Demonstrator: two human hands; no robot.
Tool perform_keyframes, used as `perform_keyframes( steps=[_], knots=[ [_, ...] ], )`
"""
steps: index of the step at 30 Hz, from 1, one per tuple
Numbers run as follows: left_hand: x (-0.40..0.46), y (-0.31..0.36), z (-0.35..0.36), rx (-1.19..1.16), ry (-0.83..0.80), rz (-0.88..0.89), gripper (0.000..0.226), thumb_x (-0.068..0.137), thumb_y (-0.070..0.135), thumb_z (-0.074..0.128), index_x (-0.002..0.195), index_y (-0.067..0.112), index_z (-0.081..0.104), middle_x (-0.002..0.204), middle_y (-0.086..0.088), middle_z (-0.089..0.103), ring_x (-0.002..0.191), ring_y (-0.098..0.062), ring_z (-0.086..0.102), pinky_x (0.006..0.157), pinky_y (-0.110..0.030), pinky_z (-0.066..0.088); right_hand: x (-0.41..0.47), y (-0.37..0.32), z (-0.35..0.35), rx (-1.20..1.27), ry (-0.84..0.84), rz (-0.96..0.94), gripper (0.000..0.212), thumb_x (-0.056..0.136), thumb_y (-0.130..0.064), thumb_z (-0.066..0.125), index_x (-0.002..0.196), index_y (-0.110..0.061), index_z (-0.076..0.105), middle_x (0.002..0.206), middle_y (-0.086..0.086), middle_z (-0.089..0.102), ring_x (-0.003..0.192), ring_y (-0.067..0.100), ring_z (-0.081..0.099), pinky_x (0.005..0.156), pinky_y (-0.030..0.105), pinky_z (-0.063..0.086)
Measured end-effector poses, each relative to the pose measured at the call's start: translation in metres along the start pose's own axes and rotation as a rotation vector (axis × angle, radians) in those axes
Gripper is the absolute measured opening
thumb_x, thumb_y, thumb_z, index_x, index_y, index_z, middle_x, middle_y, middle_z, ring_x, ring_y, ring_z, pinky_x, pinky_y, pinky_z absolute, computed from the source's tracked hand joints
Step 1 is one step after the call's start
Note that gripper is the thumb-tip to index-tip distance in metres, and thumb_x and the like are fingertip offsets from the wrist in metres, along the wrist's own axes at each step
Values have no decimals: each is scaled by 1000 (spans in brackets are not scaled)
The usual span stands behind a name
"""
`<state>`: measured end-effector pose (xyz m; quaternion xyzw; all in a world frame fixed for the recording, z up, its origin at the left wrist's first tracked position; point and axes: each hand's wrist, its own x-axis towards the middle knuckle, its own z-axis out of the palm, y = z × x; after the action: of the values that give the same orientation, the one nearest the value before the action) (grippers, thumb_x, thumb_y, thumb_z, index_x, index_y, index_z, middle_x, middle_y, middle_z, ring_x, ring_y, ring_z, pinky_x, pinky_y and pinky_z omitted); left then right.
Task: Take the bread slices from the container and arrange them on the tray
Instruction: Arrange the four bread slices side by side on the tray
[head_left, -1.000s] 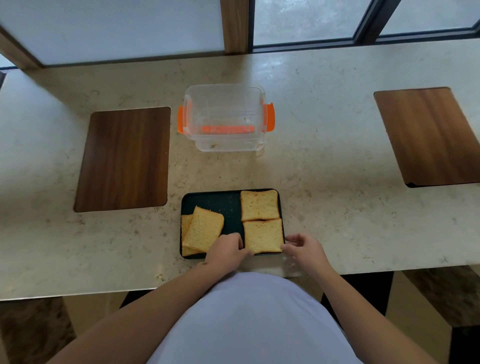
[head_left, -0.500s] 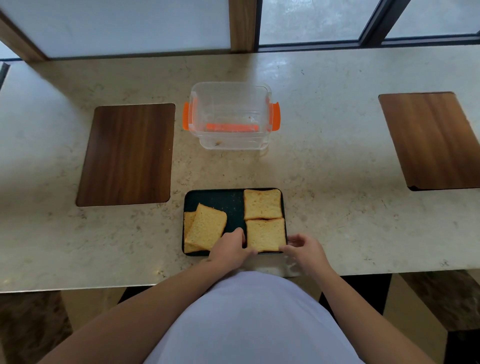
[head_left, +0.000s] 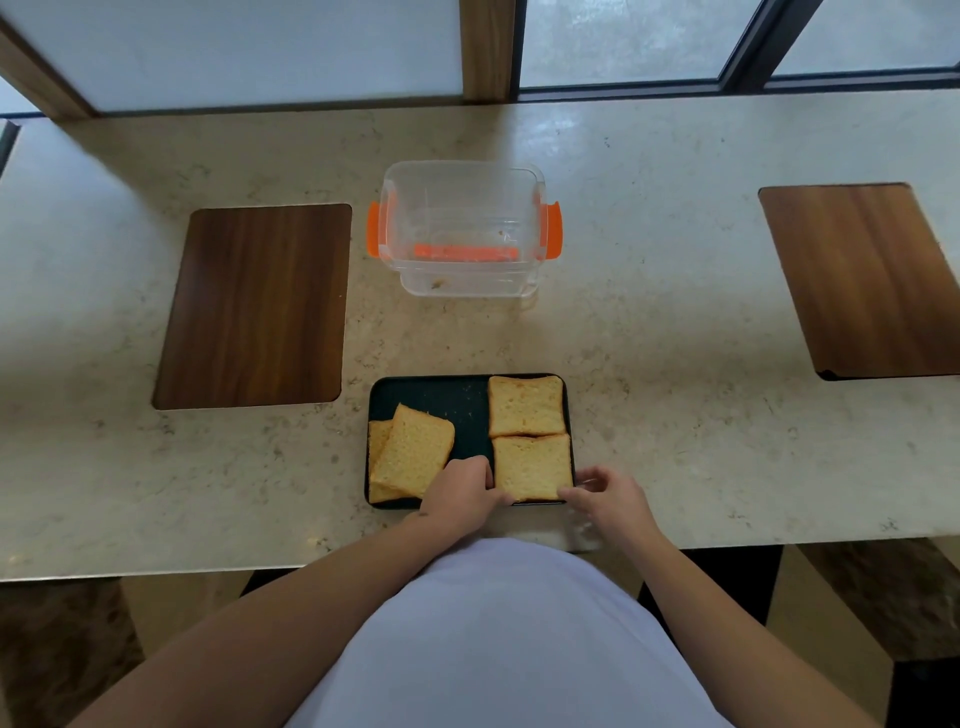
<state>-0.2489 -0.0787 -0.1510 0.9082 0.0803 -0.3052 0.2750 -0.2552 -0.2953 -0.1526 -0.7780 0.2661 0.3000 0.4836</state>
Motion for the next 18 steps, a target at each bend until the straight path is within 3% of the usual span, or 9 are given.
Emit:
perform_keyframes(
  steps=[7, 11, 12, 14, 18],
  knots=[
    [1, -1, 0, -6, -7, -1, 33, 80, 44, 77, 81, 19, 55, 77, 2, 62, 69, -14, 55, 61, -29, 45, 5, -2, -5, -10, -71, 13, 37, 80, -24, 85, 110, -15, 66, 100, 5, 73, 82, 18, 74, 55, 28, 57],
    [0, -3, -1, -41, -8, -9, 35, 80, 49, 75, 80, 21, 55, 74, 3, 61, 66, -12, 54, 56, -27, 41, 5, 4, -15, 148, -145, 76, 28, 92, -30, 72, 110, -8, 70, 102, 11, 76, 86, 21, 75, 77, 42, 61],
    [0, -4, -1, -47, -7, -8, 35, 81, 51, 73, 79, 21, 56, 72, 4, 60, 65, -12, 53, 55, -27, 40, 4, 5, -17, 188, -135, 84, 27, 95, -30, 67, 107, -5, 71, 99, 13, 75, 83, 23, 73, 76, 44, 59],
    [0, -3, 0, -50, -6, -7, 36, 85, 54, 67, 78, 21, 55, 70, 4, 58, 63, -11, 52, 54, -27, 38, 0, 8, -20, 202, -132, 72, 24, 98, -26, 64, 104, -4, 72, 93, 14, 74, 74, 20, 69, 66, 34, 57],
    [-1, -2, -1, -39, -16, -9, 37, 87, 54, 65, 81, 18, 58, 72, 2, 60, 64, -13, 52, 55, -28, 40, -6, 13, -17, 189, -163, 43, 15, 95, -14, 68, 106, -6, 74, 89, 15, 78, 72, 17, 70, 66, 28, 56]
  ],
)
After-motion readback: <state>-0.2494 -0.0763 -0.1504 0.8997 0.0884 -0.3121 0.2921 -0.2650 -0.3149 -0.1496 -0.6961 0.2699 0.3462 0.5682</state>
